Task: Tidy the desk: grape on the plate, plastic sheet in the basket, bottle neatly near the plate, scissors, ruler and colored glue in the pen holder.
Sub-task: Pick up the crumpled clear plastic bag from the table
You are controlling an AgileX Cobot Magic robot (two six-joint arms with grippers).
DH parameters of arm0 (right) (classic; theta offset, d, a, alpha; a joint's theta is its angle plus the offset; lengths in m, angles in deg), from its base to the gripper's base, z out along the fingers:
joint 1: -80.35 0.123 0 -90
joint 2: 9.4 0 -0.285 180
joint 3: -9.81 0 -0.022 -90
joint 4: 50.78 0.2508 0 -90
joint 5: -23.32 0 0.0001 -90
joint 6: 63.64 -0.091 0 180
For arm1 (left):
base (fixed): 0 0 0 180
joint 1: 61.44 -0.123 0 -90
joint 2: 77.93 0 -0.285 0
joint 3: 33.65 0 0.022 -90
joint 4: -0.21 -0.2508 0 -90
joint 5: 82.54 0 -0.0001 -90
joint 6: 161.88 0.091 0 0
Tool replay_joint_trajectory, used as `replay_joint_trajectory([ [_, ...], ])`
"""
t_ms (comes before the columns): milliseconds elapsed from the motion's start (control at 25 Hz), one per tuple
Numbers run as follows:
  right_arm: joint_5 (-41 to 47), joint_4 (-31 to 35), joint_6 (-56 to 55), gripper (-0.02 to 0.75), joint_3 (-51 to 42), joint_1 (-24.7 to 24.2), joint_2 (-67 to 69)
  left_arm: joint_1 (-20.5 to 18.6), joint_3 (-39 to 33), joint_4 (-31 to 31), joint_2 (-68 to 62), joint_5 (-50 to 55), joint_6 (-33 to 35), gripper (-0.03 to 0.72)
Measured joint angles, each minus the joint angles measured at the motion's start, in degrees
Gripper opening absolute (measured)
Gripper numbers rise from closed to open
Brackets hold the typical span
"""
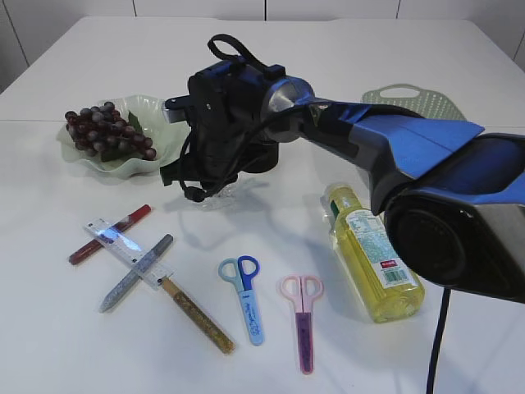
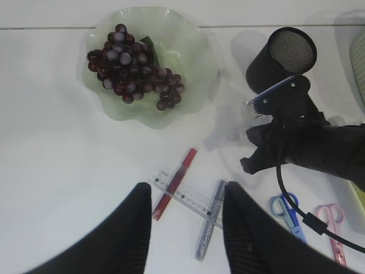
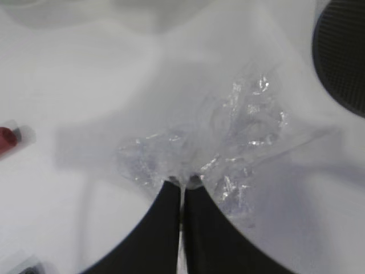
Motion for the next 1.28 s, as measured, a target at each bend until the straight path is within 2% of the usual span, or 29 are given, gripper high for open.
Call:
replay_joint_trajectory([
  [320,12.2,1.6,0.6,0.015,7.6,0.0,0.0,0.0,0.0,0.0,0.0,0.0,0.0,0.3],
  [800,13.3,8.5,3.3,0.015,8.4,0.0,0.0,0.0,0.0,0.0,0.0,0.0,0.0,0.298],
  [1280,13.6,9.3,4.5,0.015,8.4,0.0,-5.8,0.0,0.0,0.0,0.0,0.0,0.0,0.298],
])
